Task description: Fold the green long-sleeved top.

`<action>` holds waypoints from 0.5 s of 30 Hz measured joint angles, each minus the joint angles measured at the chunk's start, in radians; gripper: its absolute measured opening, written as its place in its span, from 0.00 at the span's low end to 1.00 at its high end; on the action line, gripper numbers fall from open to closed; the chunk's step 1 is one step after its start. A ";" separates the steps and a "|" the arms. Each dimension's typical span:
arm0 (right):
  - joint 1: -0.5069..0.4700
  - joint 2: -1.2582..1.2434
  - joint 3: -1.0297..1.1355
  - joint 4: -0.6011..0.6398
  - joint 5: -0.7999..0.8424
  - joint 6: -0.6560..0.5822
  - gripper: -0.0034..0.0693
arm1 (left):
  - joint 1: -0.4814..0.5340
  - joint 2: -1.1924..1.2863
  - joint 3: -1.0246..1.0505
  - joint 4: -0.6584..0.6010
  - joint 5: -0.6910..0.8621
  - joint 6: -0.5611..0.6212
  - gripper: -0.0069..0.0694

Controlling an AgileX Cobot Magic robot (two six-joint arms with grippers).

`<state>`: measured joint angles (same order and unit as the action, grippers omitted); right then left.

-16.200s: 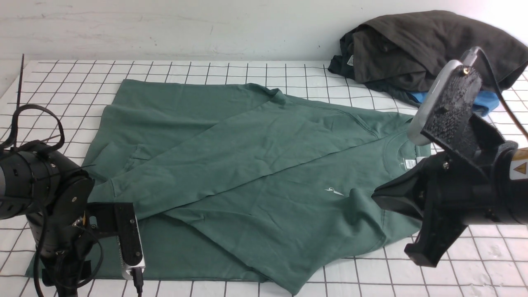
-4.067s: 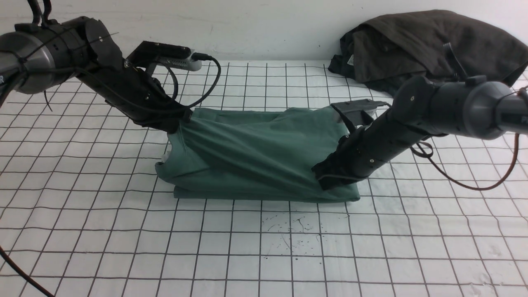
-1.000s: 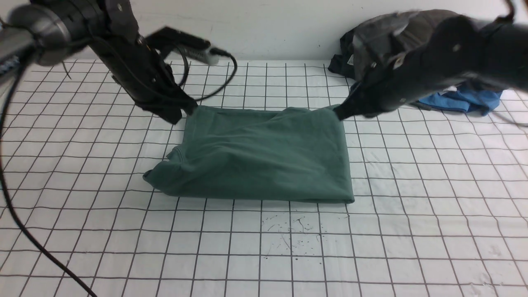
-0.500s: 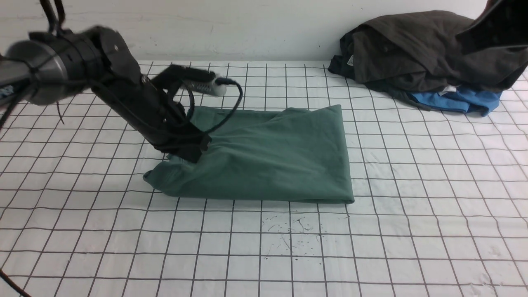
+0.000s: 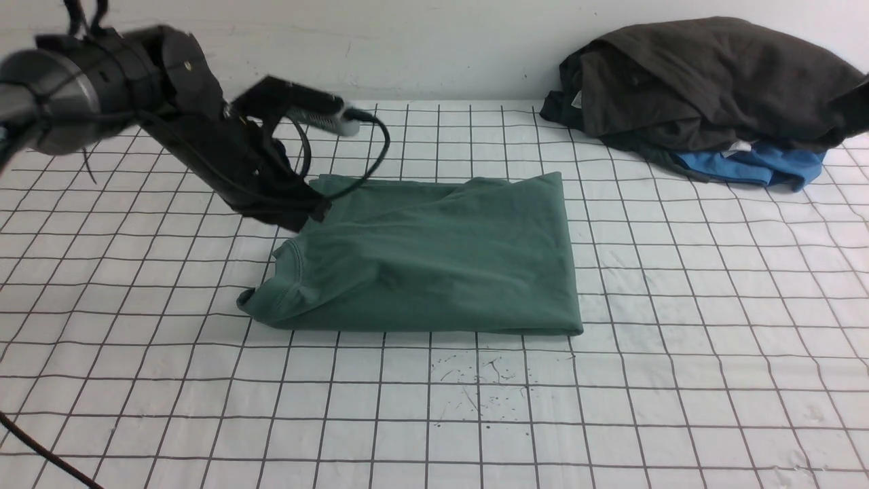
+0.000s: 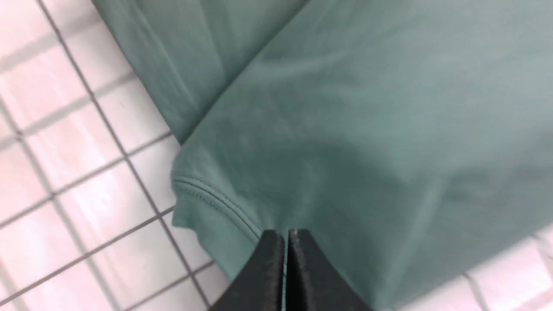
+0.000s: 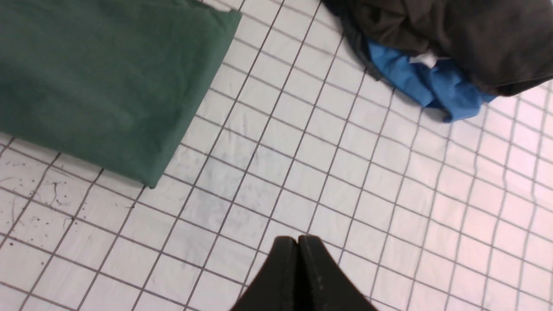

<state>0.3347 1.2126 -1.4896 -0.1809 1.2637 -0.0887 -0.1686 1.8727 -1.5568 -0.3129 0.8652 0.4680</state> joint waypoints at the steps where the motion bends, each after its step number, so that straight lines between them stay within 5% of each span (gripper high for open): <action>1: 0.000 -0.022 0.000 -0.009 0.001 0.000 0.03 | 0.000 -0.022 0.000 0.000 0.013 0.000 0.08; 10: 0.000 -0.319 0.205 -0.046 -0.004 0.024 0.03 | 0.000 -0.161 0.057 -0.011 0.050 0.000 0.08; 15: 0.000 -0.499 0.551 -0.044 -0.174 0.089 0.03 | 0.000 -0.052 0.174 -0.017 0.027 0.003 0.08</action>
<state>0.3347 0.7136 -0.9389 -0.2247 1.0892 0.0000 -0.1686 1.8210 -1.3825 -0.3294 0.8926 0.4709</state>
